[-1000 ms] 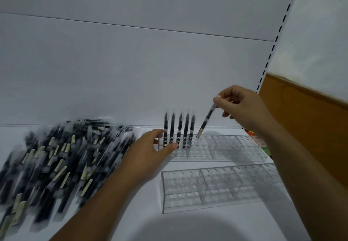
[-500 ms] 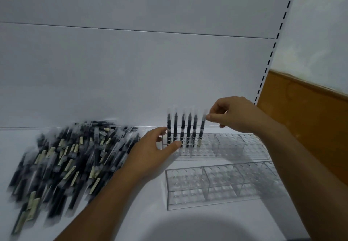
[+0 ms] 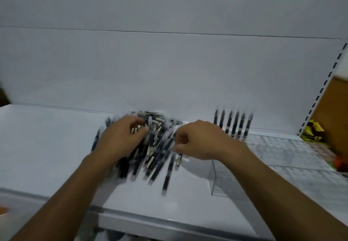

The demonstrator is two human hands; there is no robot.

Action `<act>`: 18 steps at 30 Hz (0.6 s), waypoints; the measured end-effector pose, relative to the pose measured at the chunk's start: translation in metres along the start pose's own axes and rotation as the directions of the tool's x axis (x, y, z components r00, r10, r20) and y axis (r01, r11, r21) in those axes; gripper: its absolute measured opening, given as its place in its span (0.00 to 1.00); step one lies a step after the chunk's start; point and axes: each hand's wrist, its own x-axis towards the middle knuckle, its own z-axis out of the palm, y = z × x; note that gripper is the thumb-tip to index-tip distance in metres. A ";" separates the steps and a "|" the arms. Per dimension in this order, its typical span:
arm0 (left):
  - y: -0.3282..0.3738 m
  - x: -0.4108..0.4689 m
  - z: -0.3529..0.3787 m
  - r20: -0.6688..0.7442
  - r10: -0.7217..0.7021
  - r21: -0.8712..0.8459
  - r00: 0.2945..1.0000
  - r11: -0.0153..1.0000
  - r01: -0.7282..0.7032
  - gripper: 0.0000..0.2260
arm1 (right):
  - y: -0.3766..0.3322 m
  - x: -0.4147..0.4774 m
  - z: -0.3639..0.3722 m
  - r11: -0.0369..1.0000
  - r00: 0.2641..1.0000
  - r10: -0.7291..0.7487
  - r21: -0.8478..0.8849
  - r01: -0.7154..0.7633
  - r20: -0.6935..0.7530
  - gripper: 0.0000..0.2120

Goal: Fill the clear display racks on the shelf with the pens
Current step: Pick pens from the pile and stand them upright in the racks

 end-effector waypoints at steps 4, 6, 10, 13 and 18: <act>-0.028 -0.021 -0.005 0.061 0.032 0.111 0.998 0.993 -0.038 0.26 | -0.026 0.001 0.032 0.997 0.999 -0.039 -0.063 0.040 0.015 0.11; -0.035 -0.034 0.001 0.121 0.025 0.073 0.992 0.997 -0.034 0.31 | -0.032 -0.003 0.046 0.998 0.999 -0.045 -0.046 0.046 0.026 0.12; -0.038 -0.047 0.014 0.099 0.047 0.034 0.994 0.998 -0.051 0.33 | -0.036 -0.012 0.062 0.998 1.000 -0.021 0.052 0.022 -0.015 0.09; -0.036 -0.045 0.015 0.080 0.036 -0.042 0.996 0.999 -0.033 0.31 | -0.034 -0.018 0.067 0.990 0.997 0.026 0.143 -0.016 -0.072 0.08; -0.040 -0.042 0.008 -0.015 -0.023 -0.162 1.000 0.987 0.020 0.20 | -0.033 -0.025 0.072 0.873 0.965 0.188 0.481 -0.081 -0.180 0.06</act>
